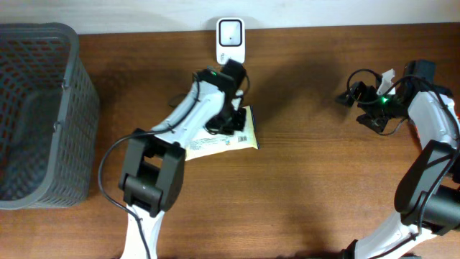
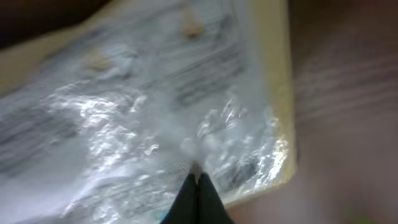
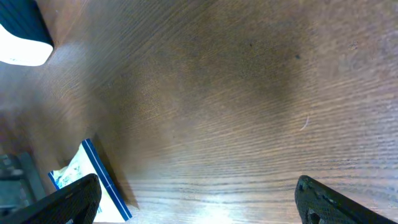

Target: Scan the item barcode

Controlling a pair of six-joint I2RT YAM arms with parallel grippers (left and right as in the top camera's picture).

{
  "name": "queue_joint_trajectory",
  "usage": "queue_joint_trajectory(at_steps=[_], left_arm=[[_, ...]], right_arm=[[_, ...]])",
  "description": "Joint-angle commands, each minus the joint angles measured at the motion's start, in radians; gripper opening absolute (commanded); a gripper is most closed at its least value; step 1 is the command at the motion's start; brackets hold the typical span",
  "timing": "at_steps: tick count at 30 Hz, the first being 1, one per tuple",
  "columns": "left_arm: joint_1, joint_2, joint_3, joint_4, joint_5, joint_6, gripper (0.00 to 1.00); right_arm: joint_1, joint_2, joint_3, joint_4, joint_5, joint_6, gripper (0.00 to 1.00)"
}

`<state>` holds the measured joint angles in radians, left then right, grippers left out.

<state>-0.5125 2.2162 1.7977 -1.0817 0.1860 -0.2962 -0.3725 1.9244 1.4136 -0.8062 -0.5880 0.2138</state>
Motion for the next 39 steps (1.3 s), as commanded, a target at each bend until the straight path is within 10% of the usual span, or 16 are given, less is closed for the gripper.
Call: queue_joint_trajectory(at_steps=[1, 11, 19, 24, 39], left_arm=[[-0.035, -0.01, -0.115, 0.163, -0.002, -0.006, 0.04], [-0.08, -0.05, 0.013, 0.018, 0.312, 0.402, 0.0], [0.029, -0.097, 0.207, -0.176, -0.278, -0.001, 0.15], [0.037, -0.094, 0.035, -0.201, -0.159, -0.007, 0.01], [-0.037, -0.094, -0.175, 0.23, -0.024, -0.1, 0.04]], right_arm=[[-0.001, 0.001, 0.0, 0.002, -0.001, 0.005, 0.99], [-0.001, 0.001, 0.0, 0.002, -0.001, 0.005, 0.99], [-0.001, 0.001, 0.0, 0.002, -0.001, 0.005, 0.99], [-0.001, 0.001, 0.0, 0.002, -0.002, 0.005, 0.99], [-0.001, 0.001, 0.0, 0.002, -0.001, 0.005, 0.99]])
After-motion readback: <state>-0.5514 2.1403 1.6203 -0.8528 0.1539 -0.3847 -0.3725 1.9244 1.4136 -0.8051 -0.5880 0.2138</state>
